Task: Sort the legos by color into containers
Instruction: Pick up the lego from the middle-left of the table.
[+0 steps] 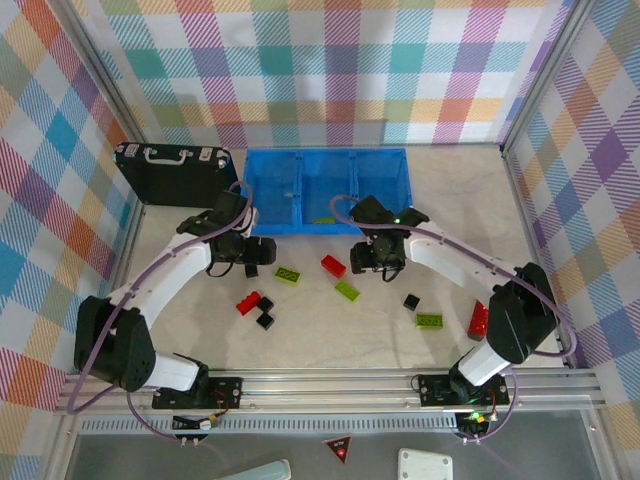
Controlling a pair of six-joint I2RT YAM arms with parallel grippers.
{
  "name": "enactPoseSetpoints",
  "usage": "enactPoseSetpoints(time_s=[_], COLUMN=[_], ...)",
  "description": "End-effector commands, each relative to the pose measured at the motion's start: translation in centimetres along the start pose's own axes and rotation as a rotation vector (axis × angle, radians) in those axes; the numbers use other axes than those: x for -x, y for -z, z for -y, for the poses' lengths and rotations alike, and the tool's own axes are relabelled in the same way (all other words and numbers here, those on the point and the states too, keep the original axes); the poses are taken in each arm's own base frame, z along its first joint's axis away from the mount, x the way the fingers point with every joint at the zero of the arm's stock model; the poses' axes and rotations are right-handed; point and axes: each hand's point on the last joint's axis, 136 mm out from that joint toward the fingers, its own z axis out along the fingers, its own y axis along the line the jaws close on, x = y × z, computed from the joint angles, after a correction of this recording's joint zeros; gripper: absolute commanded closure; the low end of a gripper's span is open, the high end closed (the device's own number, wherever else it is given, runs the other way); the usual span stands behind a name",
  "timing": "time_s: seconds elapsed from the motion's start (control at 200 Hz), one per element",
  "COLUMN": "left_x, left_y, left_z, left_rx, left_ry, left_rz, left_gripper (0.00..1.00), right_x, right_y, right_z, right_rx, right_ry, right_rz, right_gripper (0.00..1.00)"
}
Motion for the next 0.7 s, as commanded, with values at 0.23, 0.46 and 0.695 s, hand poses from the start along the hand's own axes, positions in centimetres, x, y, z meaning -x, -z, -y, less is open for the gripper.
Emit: enactPoseSetpoints(time_s=[0.23,0.46,0.695], left_x=[-0.6,-1.2,-1.7], left_y=[-2.9,-5.9,-8.2], left_z=[-3.4,-3.8,-3.9], left_rx=[0.196,0.216,0.219], left_ry=[0.119,0.176,0.213], left_rz=[-0.042,-0.110,-0.157], left_gripper=[0.14,0.28,0.38], right_x=[-1.4,-1.9,-2.6], right_y=[1.7,2.5,2.6], right_z=[2.1,2.7,3.1], right_rx=[-0.025,-0.034,-0.042], right_ry=[-0.054,-0.070,-0.087], right_rz=[0.042,0.048,0.037], right_gripper=[0.34,0.34,0.34])
